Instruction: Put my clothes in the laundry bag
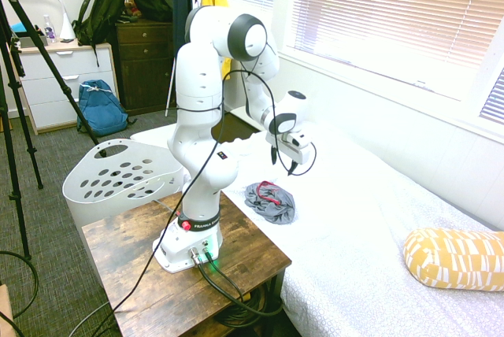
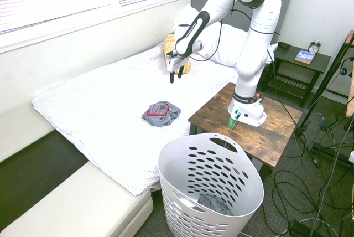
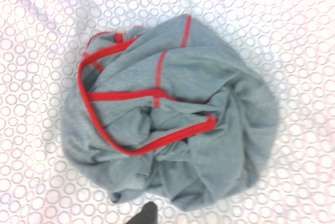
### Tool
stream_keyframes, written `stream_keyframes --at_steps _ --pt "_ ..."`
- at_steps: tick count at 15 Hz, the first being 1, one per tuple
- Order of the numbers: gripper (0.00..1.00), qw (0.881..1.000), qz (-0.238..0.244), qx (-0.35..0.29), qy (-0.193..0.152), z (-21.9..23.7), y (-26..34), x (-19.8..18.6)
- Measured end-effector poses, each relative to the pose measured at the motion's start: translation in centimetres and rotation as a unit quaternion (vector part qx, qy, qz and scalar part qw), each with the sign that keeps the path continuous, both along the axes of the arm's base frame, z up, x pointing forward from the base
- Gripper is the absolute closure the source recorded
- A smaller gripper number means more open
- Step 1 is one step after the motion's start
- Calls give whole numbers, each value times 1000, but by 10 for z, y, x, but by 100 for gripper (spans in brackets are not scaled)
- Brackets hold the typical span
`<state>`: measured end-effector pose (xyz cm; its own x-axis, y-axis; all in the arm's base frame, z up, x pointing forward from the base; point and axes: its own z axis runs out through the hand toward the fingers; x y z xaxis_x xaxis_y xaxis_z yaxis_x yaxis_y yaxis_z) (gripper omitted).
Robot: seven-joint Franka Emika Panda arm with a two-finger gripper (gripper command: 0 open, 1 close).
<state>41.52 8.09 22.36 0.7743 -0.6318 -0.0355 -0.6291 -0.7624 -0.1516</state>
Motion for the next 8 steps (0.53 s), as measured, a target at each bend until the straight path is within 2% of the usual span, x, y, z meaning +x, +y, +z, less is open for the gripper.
stream_keyframes --at_steps 8 --pt "0 998 -9 8 63 -176 39 50"
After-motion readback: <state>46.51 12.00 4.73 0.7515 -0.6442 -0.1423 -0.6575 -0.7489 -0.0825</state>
